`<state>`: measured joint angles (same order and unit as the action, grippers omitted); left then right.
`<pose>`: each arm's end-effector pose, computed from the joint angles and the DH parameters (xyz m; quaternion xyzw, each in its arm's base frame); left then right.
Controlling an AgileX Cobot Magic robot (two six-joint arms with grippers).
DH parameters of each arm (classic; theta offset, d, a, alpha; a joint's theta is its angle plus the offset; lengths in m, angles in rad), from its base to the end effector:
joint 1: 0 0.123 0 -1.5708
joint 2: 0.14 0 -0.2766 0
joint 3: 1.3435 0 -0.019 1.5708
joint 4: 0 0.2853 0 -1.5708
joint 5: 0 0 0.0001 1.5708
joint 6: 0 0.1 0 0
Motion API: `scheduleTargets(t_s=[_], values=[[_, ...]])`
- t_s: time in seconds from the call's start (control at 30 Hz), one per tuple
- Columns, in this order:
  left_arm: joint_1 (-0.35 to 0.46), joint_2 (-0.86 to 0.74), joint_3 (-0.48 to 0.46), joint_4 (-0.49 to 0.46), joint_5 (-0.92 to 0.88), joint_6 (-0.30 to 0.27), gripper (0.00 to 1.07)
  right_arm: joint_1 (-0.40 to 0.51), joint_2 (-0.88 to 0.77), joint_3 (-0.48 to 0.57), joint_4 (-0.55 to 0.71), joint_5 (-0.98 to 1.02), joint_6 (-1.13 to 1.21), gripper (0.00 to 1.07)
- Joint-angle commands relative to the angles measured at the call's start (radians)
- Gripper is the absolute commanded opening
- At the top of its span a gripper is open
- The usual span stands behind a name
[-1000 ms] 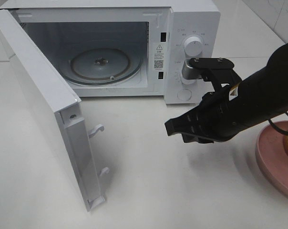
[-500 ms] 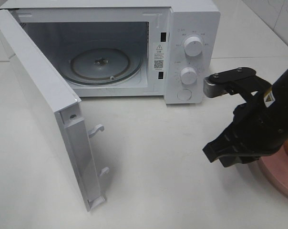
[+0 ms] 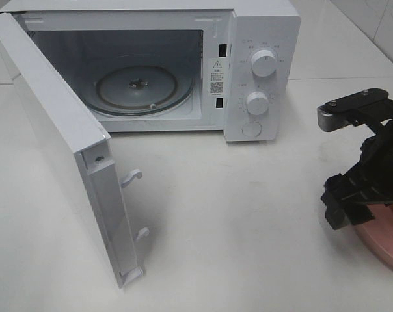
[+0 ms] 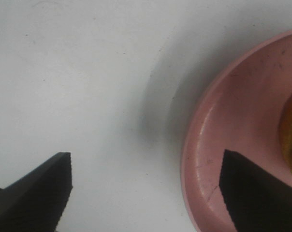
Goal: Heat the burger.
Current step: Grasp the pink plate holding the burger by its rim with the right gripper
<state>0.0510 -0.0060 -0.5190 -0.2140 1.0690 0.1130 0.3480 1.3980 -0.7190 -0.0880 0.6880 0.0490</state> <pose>0.0379 -0.0167 0.2969 0.0321 0.8434 -0.0632 0.5326 0.2530 0.0858 0.1605 -0.1765 0.9730 -0.0034 0.1485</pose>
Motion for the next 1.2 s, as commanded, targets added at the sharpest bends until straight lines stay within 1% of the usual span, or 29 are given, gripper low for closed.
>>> scheduleTargets(t_s=[0.03, 0.07, 0.17, 0.43, 0.8, 1.2], values=[[0.003, -0.005, 0.002, -0.001, 0.002, -0.002, 0.98, -0.049, 0.004, 0.001, -0.034, -0.041, -0.011, 0.84], [0.003, -0.005, 0.002, -0.001, 0.002, -0.002, 0.98, -0.073, 0.017, 0.001, -0.034, -0.054, -0.011, 0.84], [0.003, -0.005, 0.002, -0.001, 0.002, -0.002, 0.98, -0.083, 0.026, 0.001, -0.034, -0.061, -0.010, 0.84], [0.003, -0.005, 0.002, -0.001, 0.002, -0.002, 0.98, -0.144, 0.131, 0.001, -0.039, -0.121, -0.002, 0.81], [0.003, -0.005, 0.002, -0.001, 0.002, -0.002, 0.98, -0.150, 0.268, 0.001, -0.071, -0.193, 0.034, 0.79], [0.003, -0.005, 0.002, -0.001, 0.002, -0.002, 0.98, -0.150, 0.350, 0.001, -0.086, -0.274, 0.050, 0.76]])
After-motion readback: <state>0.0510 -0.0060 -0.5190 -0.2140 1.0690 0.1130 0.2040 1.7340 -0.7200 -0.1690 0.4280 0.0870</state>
